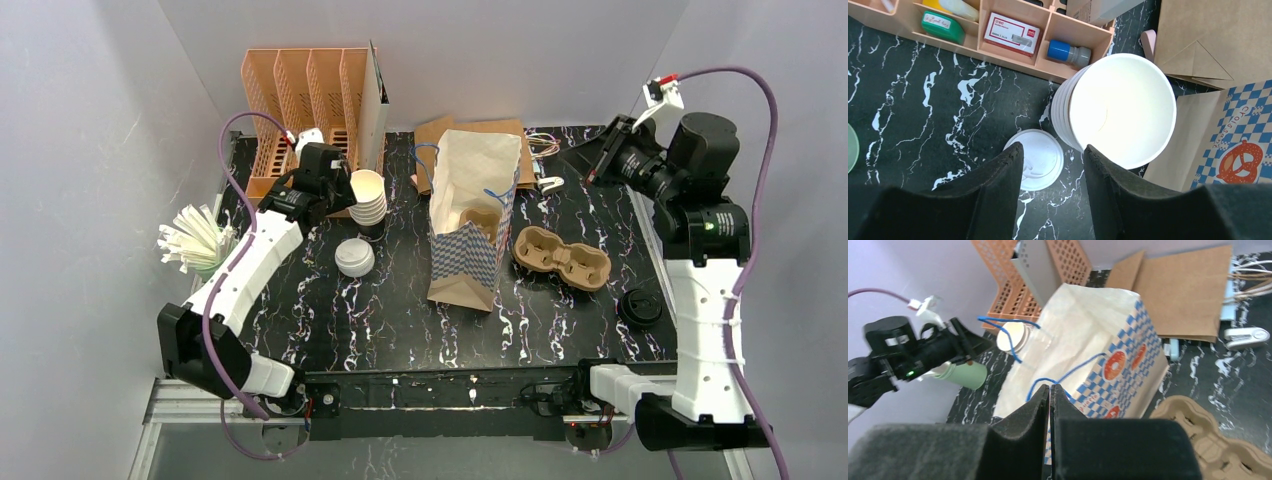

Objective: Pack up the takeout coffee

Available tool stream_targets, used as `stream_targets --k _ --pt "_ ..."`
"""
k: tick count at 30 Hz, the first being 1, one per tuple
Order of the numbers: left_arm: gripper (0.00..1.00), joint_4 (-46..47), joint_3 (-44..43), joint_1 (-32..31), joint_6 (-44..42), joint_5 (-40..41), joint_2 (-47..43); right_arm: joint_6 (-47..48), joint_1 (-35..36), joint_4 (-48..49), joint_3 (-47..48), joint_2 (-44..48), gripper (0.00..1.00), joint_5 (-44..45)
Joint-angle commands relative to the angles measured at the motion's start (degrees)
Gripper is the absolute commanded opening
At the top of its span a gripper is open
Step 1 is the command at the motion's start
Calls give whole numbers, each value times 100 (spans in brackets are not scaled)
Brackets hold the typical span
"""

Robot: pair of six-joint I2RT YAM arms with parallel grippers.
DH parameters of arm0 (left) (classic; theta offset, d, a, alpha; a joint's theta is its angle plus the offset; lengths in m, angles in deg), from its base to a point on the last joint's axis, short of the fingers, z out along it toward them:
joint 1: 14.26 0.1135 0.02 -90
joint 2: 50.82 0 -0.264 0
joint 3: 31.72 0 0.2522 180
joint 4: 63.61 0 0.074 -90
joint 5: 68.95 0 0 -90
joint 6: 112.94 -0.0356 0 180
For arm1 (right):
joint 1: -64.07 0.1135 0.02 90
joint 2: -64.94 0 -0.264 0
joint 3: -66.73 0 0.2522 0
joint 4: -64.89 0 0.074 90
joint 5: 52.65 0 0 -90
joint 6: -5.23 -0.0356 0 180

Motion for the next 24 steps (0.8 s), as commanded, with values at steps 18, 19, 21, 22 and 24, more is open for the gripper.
stream_targets --k 18,19,21,22,24 --pt "9 272 -555 111 66 -432 554 647 3579 241 1644 -1942 16 1443" --pt "6 237 -596 111 46 -383 556 673 3669 274 1686 -2008 16 1501" --pt "2 195 -672 111 9 -351 552 719 3797 323 1748 -2131 16 1588" --pt "0 173 -717 111 -7 -342 544 739 3839 346 1769 -2199 16 1606" --pt "0 120 -790 111 -22 -318 529 788 3932 375 1805 -2352 17 1601"
